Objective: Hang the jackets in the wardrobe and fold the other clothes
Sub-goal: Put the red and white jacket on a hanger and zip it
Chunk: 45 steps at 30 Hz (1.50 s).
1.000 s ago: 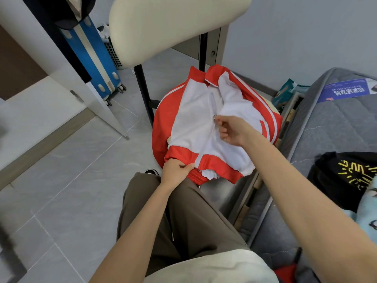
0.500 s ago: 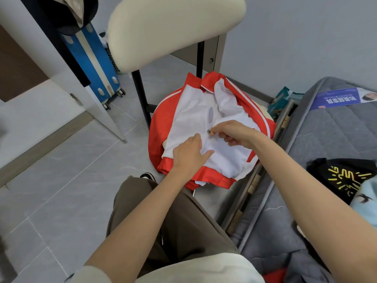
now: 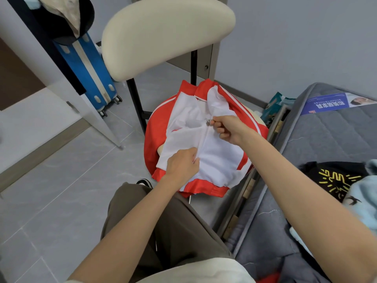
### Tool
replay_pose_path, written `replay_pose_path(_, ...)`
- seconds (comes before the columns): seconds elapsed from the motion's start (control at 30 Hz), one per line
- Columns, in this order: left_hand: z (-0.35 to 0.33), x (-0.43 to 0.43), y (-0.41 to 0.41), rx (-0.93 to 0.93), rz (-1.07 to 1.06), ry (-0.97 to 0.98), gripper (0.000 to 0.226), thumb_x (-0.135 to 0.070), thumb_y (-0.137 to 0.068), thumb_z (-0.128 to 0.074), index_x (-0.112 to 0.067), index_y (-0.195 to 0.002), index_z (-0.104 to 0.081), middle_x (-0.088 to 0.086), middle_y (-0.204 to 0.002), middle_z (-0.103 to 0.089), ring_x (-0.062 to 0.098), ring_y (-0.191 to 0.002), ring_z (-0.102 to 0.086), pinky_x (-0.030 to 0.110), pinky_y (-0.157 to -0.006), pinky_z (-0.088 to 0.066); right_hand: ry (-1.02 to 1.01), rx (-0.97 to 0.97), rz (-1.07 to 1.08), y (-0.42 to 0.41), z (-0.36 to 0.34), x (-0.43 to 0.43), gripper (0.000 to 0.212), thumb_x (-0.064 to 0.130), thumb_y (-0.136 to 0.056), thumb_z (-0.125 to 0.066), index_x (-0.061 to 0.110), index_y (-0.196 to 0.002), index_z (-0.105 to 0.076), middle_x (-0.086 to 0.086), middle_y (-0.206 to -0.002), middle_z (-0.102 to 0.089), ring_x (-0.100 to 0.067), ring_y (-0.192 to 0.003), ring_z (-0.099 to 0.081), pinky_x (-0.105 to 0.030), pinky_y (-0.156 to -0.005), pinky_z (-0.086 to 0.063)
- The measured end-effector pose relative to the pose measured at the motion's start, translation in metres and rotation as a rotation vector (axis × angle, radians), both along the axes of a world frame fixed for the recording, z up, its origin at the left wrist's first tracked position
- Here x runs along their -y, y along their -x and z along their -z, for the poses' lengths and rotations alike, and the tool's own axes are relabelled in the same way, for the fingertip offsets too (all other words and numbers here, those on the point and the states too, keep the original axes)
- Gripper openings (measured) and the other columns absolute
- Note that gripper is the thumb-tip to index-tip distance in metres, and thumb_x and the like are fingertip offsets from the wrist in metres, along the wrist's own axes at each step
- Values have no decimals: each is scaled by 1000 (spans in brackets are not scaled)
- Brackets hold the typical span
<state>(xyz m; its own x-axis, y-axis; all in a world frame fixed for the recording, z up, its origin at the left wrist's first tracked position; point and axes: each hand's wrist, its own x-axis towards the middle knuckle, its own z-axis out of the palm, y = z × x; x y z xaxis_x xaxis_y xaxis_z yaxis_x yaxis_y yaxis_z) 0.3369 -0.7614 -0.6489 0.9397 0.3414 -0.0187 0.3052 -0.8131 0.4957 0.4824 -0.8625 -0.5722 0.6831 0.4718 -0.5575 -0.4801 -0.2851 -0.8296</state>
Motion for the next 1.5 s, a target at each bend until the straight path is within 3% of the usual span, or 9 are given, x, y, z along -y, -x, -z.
replay_pose_path(0.17, 10, 0, 10, -248, 95, -26, 28, -26, -91, -50, -18, -69, -35, -5, -67, -38, 25, -78, -49, 30, -64, -35, -48, -252, 172, 3, -2, 3, 30, 12, -100, -37, 11, -77, -56, 9, -53, -45, -4, -32, -30, -14, -35, -13)
replay_pose_path(0.3, 13, -4, 11, -510, 178, -9, 30, -34, -85, -58, -17, -66, -42, 1, -80, -54, 26, -87, -59, 30, -66, -38, 55, -114, 74, 5, -3, 9, 25, 17, -100, -43, 11, -84, -61, 7, -63, -51, -4, -41, -32, -16, -42, -16)
replay_pose_path(0.43, -7, 4, -22, -215, 14, -40, 48, -62, -81, -58, -15, -81, -50, 5, -88, -63, 24, -85, -60, 32, -65, -41, 172, 27, -58, 1, -1, 10, 20, 20, -98, -51, 10, -94, -68, 7, -59, -58, -6, -45, -34, -17, -44, -20)
replay_pose_path(0.67, -20, 3, -78, -32, -65, -69, 24, -35, -97, -44, -13, -91, -49, 9, -94, -63, 32, -91, -60, 33, -65, -37, 101, -105, -53, -25, 6, 8, 21, 17, -98, -49, 10, -88, -66, 7, -55, -52, -5, -41, -32, -16, -45, -16)
replay_pose_path(0.87, 17, -42, -95, -356, 75, 161, 28, -25, -86, -51, -19, -63, -36, -3, -58, -59, 27, -73, -65, 34, -67, -53, -23, -136, 124, -81, 13, -36, 23, 10, -97, -47, 14, -78, -58, 11, -47, -49, -3, -33, -32, -11, -32, -17)
replay_pose_path(0.97, 39, -67, -111, -554, 103, 479, 29, -22, -86, -57, -17, -65, -37, -2, -49, -63, 20, -49, -66, 19, -41, -45, 8, -35, 109, -108, 32, -68, 24, 15, -98, -48, 16, -78, -61, 12, -52, -55, -2, -36, -36, -13, -33, -21)
replay_pose_path(1.1, 52, -88, -138, -658, 138, 733, 34, -28, -87, -67, -14, -67, -42, 2, -54, -68, 16, -46, -66, 15, -36, -40, 201, 105, 112, -124, 80, -95, 26, 14, -92, -49, 18, -69, -59, 4, -58, -58, -9, -44, -45, -18, -42, -31)
replay_pose_path(1.37, 41, -82, -137, -511, -7, 657, 22, -34, -84, -61, -19, -73, -49, 3, -65, -70, 20, -58, -70, 31, -62, -55, 421, 314, 18, -105, 97, -75, 21, 12, -93, -52, 14, -110, -63, 5, -102, -58, -16, -97, -54, -30, -89, -43)
replay_pose_path(1.5, 3, -87, -119, -506, -67, 650, 29, -32, -88, -61, -22, -114, -56, 2, -107, -67, 21, -100, -63, 29, -86, -48, 473, 157, 10, -77, 56, -59, 33, 15, -94, -53, 14, -127, -57, 1, -125, -55, -16, -107, -52, -28, -89, -43)
